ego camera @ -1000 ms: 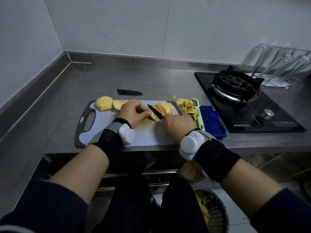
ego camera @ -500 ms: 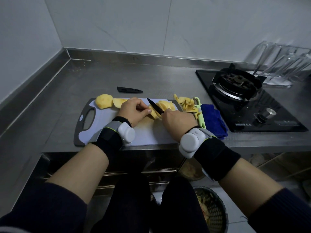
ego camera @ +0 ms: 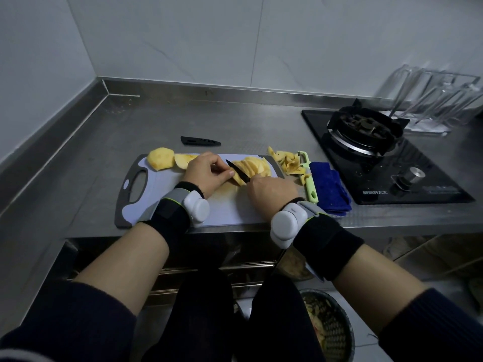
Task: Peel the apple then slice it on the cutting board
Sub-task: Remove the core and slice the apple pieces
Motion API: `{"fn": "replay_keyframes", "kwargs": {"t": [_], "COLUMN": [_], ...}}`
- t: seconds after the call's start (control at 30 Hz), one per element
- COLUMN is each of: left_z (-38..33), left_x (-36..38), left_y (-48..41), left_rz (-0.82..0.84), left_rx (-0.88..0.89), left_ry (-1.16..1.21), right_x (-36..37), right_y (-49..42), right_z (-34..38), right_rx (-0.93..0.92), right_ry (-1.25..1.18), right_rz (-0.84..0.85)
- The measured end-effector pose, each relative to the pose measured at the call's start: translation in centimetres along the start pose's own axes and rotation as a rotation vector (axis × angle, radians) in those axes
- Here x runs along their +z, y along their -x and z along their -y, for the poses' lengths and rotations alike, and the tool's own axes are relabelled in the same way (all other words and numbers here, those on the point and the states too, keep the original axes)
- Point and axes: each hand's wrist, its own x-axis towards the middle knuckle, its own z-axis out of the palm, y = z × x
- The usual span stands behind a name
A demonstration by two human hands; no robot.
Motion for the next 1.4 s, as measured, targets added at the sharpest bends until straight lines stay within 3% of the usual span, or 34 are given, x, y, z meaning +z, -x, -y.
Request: {"fn": "replay_keyframes", "kwargs": {"t": [0.23,0.5,0.6,0.73,0.9,1.4], "left_z": [0.0,-0.3,-0.4,-0.3,-0.2,-0.2], "left_x": [0.0,0.0,-0.1,-0.1,0.1,0.1], "left_y": [0.0,0.2,0.2,0.1,0.0,0.0], "left_rz": [-0.012,0.002,0.0,-0.007,-0.016,-0.007], "left_rx": [0.005,0.009,0.018,0.003,-0.082,-0.001], "left_ry": [0.004,-0.024,-0.022,-0.001,0.022,-0.036], "right_x": [0.6,-0.9,-0.5,0.1,0.0,0.1], "right_y": [0.4,-2.1,-1.5,-0.6,-0.1,0.7], "right_z": [0.0,0.1,-0.5,-0.9,-1.2,-0.6], "right_rx": [0.002,0.182,0.148,0.042,-0.013,0.006], "right_ry": [0.029,-0.184,-0.184,-0.088,-0.086,-0.003], "right_rz": [0.02,0.299,0.246,0.028,-0.072,-0.042]}}
